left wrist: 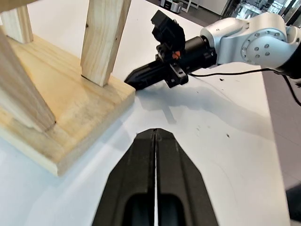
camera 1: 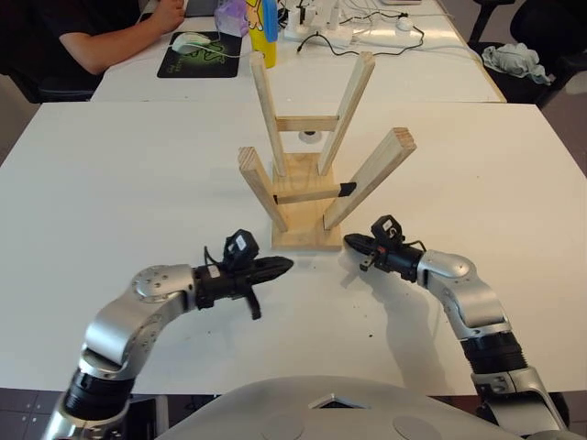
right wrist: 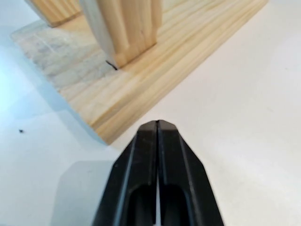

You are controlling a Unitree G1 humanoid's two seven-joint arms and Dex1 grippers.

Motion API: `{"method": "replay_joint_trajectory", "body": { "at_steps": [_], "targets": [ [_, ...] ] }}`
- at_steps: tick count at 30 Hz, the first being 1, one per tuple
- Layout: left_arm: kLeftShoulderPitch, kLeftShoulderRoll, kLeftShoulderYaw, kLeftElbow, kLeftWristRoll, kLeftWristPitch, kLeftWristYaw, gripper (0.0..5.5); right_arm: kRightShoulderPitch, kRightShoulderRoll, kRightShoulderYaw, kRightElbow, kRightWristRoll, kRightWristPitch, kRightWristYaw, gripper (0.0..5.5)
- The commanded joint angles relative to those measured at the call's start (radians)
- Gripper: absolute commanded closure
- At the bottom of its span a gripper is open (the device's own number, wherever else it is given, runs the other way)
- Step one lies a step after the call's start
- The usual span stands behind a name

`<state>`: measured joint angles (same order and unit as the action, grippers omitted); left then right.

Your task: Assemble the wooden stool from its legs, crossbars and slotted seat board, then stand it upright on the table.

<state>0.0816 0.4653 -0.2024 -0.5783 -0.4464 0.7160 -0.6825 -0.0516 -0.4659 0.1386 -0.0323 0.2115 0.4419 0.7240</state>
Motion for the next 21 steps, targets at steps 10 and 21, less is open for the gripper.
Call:
{"method": "replay_joint_trajectory", "body": {
  "at_steps": [10,21],
  "targets": [
    [-0.057,-0.285,-0.184,0.268,0.279,-0.138,0.336,5.50,-0.091,-0.015,0.070,0.081,-0.019,0.029,0.084,5.46],
    [-0.045,-0.341,-0.180,0.350,0.357,-0.025,0.463,5.50,-0.143,-0.032,-0.066,0.061,0.102,0.025,0.126,5.46]
  ]
}}
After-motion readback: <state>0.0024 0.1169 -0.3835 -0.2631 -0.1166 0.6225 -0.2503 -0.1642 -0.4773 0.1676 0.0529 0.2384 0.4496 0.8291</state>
